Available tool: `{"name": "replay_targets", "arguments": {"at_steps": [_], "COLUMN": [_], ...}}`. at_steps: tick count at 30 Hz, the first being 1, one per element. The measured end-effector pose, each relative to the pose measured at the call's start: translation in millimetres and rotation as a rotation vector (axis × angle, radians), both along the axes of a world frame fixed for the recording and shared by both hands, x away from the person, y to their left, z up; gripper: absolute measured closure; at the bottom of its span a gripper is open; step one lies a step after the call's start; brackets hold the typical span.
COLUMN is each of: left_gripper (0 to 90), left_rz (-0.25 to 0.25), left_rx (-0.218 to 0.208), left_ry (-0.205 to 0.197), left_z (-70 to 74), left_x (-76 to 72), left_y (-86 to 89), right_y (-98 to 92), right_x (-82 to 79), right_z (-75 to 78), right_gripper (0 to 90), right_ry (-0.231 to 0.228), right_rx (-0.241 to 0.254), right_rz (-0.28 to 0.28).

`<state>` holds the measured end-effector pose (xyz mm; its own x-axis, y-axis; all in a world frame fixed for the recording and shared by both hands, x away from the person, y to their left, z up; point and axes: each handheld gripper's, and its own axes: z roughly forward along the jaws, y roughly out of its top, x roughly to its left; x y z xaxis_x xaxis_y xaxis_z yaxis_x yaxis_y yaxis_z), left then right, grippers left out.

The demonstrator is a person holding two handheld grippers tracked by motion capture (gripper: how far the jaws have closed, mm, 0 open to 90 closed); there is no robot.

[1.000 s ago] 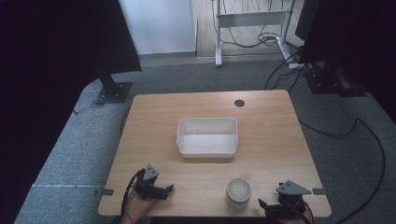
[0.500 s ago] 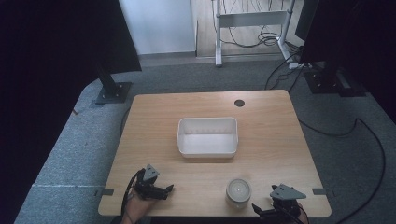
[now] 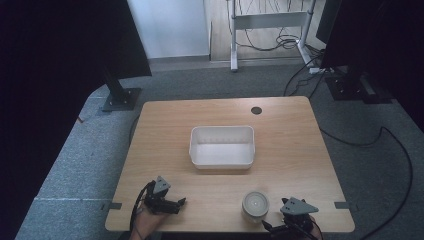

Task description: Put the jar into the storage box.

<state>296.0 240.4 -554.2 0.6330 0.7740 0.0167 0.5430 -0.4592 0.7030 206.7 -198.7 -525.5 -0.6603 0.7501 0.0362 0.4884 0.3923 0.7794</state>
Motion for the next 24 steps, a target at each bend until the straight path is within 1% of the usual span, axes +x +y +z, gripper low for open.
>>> {"name": "replay_targets", "arguments": {"at_steps": [7, 13, 24], "left_gripper": [0.3, 0.3, 0.4], "left_rz": [0.0, 0.001, 0.0], "left_rx": [0.0, -0.001, 0.0], "left_ry": [0.0, 0.001, 0.0], "left_z": [0.0, 0.0, 0.0], "left_x": [0.0, -0.1, -0.1], "left_y": [0.0, -0.1, 0.0], "right_y": [9.4, 19.4, 30.1], "right_x": [3.0, 6.9, 12.7], "right_z": [-0.3, 0.2, -1.0], "right_gripper": [0.0, 0.0, 0.0], "right_ry": [-0.006, -0.011, -0.008], "right_rx": [0.009, 0.005, 0.007], "right_rz": [0.027, 0.051, 0.074]}}
